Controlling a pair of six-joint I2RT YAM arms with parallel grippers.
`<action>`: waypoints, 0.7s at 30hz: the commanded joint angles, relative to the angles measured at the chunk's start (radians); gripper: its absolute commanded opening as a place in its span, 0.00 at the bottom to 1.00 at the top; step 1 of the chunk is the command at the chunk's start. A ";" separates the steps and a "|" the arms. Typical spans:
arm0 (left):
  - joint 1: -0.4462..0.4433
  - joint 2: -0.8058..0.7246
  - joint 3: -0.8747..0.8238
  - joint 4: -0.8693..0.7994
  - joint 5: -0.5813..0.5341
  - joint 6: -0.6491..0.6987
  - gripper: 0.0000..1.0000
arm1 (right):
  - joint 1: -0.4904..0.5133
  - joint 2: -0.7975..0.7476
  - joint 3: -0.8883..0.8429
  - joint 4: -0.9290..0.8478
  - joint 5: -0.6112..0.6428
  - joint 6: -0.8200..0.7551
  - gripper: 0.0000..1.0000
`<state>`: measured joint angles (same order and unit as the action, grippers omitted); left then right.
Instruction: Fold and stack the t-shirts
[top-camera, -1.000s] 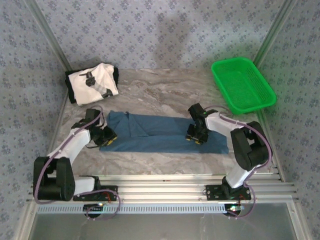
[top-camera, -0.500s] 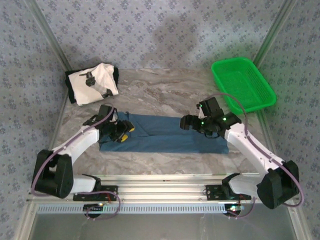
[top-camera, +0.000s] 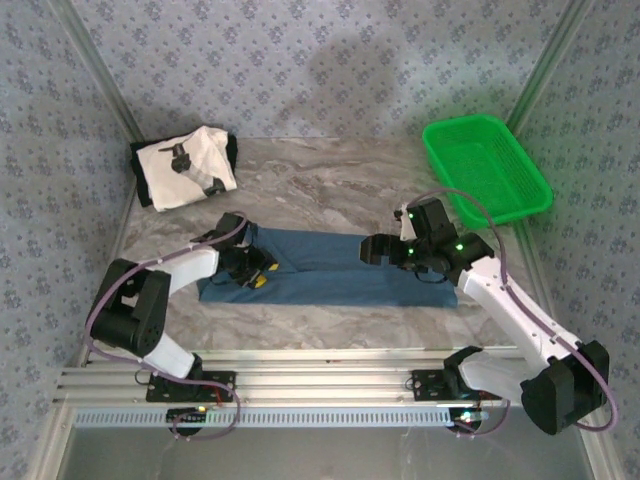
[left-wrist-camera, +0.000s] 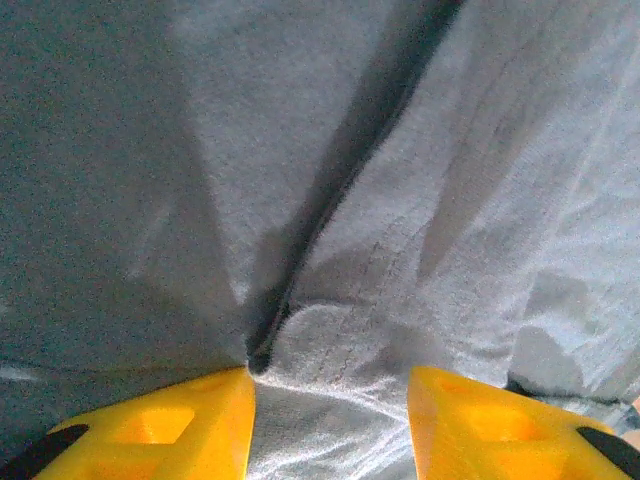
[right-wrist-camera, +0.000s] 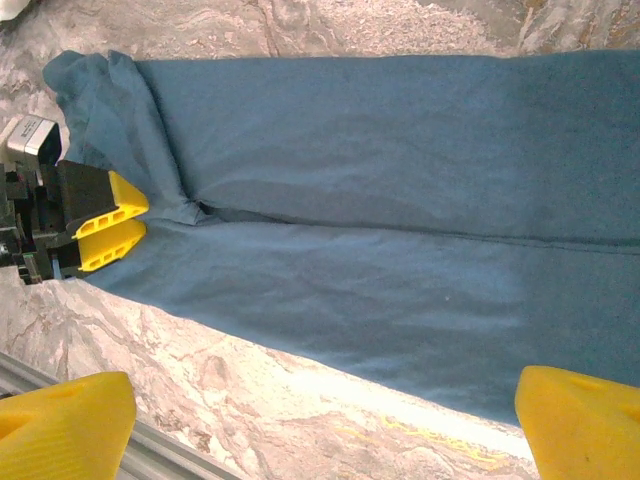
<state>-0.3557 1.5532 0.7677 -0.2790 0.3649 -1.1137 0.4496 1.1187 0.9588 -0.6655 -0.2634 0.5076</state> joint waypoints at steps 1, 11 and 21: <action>-0.007 0.015 0.072 -0.010 -0.040 0.002 0.37 | -0.009 -0.019 0.003 -0.025 -0.015 -0.018 1.00; -0.020 0.088 0.178 -0.061 -0.046 0.062 0.06 | -0.024 -0.019 0.000 -0.026 -0.027 -0.017 1.00; -0.048 0.239 0.414 -0.141 -0.031 0.155 0.00 | -0.045 -0.031 -0.007 -0.031 -0.025 -0.011 1.00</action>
<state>-0.3878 1.7580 1.0977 -0.3748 0.3256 -1.0142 0.4122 1.1072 0.9588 -0.6739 -0.2779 0.5072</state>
